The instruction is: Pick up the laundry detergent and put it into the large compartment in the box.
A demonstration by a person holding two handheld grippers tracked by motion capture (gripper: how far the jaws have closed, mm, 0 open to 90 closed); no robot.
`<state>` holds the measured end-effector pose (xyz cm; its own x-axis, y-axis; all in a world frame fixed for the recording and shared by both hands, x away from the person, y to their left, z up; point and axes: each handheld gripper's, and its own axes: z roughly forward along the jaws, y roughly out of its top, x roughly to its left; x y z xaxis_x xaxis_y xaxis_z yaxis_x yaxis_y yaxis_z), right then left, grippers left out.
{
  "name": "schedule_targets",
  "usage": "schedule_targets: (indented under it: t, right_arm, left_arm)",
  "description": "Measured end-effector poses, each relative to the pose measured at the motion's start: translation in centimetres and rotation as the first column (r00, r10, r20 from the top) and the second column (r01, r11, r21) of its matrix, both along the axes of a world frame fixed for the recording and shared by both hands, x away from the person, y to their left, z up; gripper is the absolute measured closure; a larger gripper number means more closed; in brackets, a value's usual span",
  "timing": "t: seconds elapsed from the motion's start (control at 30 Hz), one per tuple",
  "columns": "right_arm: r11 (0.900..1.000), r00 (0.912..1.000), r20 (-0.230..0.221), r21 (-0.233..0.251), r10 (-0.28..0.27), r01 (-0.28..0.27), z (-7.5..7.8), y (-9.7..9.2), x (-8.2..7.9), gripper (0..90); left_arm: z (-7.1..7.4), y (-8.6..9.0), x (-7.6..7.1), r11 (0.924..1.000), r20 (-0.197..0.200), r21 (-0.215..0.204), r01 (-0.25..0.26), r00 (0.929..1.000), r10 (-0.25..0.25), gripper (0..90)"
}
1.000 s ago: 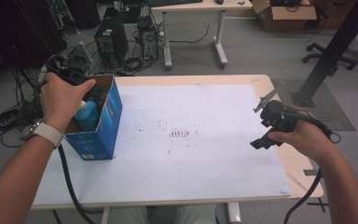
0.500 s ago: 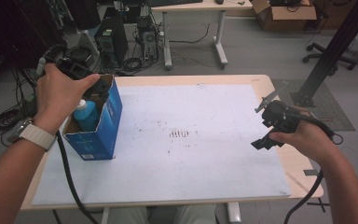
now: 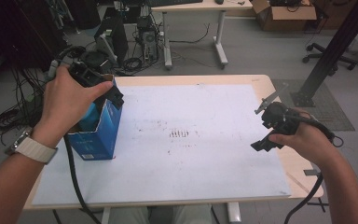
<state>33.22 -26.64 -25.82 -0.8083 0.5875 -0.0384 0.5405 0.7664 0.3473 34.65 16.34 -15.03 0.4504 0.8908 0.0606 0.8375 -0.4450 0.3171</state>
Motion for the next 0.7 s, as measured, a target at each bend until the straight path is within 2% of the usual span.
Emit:
schedule_targets:
  t: [0.17,0.4,0.57,0.7]
  right_arm:
    - [1.0000,1.0000,0.004,-0.002,-0.003,0.003,0.2,0.0,0.0,10.2]
    - [1.0000,1.0000,0.003,0.000,0.003,-0.003,0.0,0.5,0.2,10.1]
    - [1.0000,1.0000,0.000,-0.001,0.009,-0.009,-0.1,0.7,0.4,10.1]
    - [1.0000,0.9999,0.008,0.003,0.005,-0.006,0.0,0.7,0.7,9.6]
  left_arm:
    - [0.1,-1.6,-0.9,0.9980,0.005,0.004,0.063,0.9980,-0.064,4.7]
    - [-0.1,-3.2,-1.8,0.9938,0.005,0.008,0.111,0.9938,-0.111,4.5]
    - [-0.7,-4.5,-2.3,0.9867,-0.011,0.019,0.161,0.9869,-0.161,4.5]
    - [-1.1,-5.3,-2.5,0.9815,-0.009,0.016,0.191,0.9816,-0.191,4.4]
